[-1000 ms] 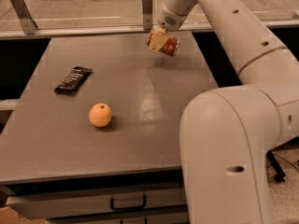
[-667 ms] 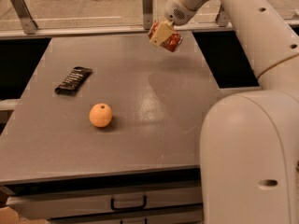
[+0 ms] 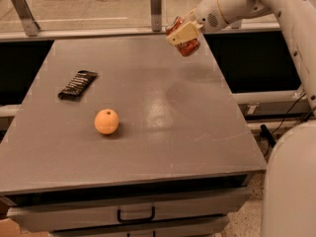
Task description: Place coke can upright
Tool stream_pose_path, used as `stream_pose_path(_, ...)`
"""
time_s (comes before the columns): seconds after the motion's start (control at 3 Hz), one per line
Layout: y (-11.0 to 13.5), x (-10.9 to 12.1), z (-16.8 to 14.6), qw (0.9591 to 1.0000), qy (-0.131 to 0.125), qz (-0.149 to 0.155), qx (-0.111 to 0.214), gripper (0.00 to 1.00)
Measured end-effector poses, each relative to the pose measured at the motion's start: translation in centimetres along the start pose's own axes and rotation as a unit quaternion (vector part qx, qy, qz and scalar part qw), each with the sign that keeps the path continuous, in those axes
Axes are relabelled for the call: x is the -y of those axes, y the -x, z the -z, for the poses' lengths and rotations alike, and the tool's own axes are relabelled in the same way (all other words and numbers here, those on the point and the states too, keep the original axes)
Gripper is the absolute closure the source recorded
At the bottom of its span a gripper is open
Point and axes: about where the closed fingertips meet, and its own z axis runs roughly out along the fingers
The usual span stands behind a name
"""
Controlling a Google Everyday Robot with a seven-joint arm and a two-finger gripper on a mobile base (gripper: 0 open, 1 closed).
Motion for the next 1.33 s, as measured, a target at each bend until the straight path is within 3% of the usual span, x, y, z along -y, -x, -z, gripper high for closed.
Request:
stream_pose_path(0.33, -1.1, -0.8, 0.8, 0.9961, 0.009, -0.015, 0.086, 1.00)
stream_pose_path(0.67, -2.6, -1.9, 1.4, 0.9871, 0.013, -0.021, 0.158, 1.00)
stream_pose_path(1.33, -5.1, -3.8, 1.4, 0.9712, 0.030, 0.003, 0.236, 0.59)
